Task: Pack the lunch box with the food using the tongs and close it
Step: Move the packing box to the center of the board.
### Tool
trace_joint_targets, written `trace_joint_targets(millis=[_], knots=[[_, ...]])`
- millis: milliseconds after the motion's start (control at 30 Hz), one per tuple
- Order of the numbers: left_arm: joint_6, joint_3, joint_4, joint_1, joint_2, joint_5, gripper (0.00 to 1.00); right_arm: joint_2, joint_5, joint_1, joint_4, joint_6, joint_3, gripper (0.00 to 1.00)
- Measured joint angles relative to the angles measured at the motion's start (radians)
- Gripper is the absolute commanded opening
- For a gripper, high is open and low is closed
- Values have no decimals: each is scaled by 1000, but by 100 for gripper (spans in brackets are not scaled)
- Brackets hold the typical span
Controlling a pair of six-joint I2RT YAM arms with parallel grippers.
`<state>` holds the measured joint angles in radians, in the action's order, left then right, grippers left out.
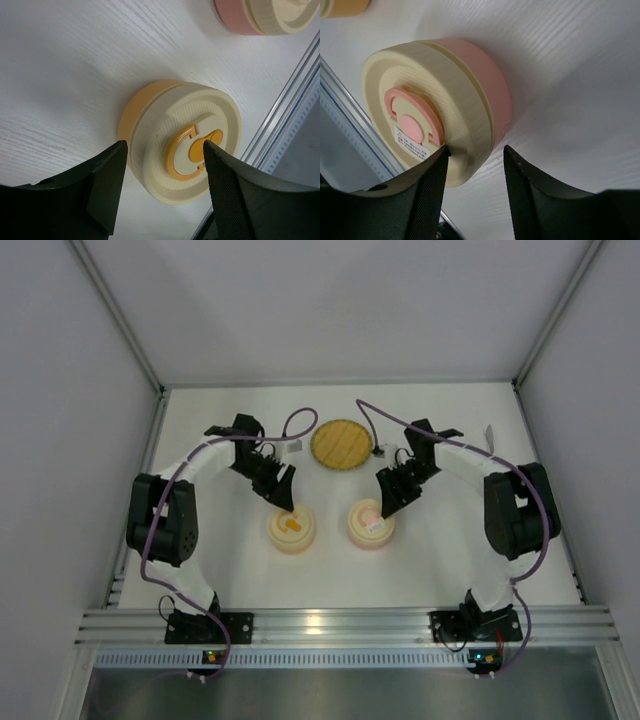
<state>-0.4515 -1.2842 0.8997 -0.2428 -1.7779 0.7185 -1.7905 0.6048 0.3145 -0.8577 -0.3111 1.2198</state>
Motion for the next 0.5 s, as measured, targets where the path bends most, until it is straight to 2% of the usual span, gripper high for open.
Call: trace_joint_targets(millis=[500], knots=[[23,25,-5,34,46,10,69,-26,58,167,93,135,-10,46]])
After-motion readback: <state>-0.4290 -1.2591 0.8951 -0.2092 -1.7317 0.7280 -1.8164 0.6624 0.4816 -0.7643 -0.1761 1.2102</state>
